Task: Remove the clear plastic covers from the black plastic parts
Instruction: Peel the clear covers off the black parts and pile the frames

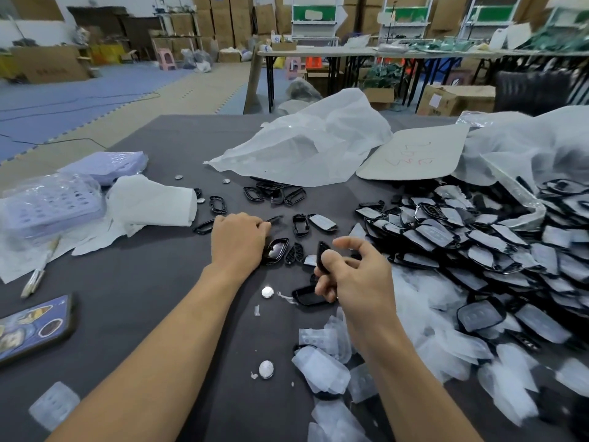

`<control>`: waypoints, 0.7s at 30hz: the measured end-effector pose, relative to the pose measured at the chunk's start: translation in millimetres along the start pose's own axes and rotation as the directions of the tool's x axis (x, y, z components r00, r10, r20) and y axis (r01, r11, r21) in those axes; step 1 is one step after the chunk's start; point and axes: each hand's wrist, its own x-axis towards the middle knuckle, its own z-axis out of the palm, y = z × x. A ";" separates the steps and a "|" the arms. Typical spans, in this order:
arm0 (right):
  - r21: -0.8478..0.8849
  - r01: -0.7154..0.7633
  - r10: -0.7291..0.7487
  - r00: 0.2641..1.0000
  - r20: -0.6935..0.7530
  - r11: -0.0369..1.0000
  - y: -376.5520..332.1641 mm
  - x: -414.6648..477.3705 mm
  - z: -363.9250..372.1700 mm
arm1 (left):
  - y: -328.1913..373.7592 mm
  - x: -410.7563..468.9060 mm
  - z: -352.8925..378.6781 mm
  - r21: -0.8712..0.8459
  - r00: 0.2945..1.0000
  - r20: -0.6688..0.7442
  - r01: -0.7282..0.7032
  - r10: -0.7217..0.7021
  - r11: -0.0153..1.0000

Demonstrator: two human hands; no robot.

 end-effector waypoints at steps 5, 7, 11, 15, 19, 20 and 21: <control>-0.051 0.031 -0.031 1.000 0.003 0.998 3.9 -8.5 -5.7 | -4.0 -27.7 -30.9 -0.300 0.894 -0.227 0.314 -0.387 0.901; -0.048 0.045 -0.045 0.999 0.003 0.998 2.9 -8.4 -6.4 | -9.1 -52.5 -40.3 -0.536 0.858 -0.167 0.335 -0.486 0.775; 0.039 0.017 -0.018 1.000 0.018 0.999 -1.4 -6.1 -4.4 | -9.0 -102.7 -59.1 -0.756 0.873 0.099 0.378 -0.478 0.534; 0.033 0.007 -0.009 0.997 0.083 0.999 -2.4 -11.3 -1.8 | 5.0 -129.9 -67.5 -0.775 0.889 0.230 0.414 -0.397 0.478; -0.059 0.031 -0.024 0.993 0.119 0.998 0.4 -14.0 -0.5 | 15.1 -124.3 -70.2 -0.765 0.886 0.267 0.434 -0.378 0.477; -0.111 0.054 -0.041 0.992 0.116 0.992 1.9 -14.0 0.1 | 16.1 -122.0 -70.4 -0.773 0.893 0.278 0.427 -0.355 0.470; -0.164 0.081 -0.064 0.992 0.110 0.983 3.0 -13.7 1.2 | 16.4 -120.1 -70.5 -0.776 0.902 0.288 0.416 -0.321 0.474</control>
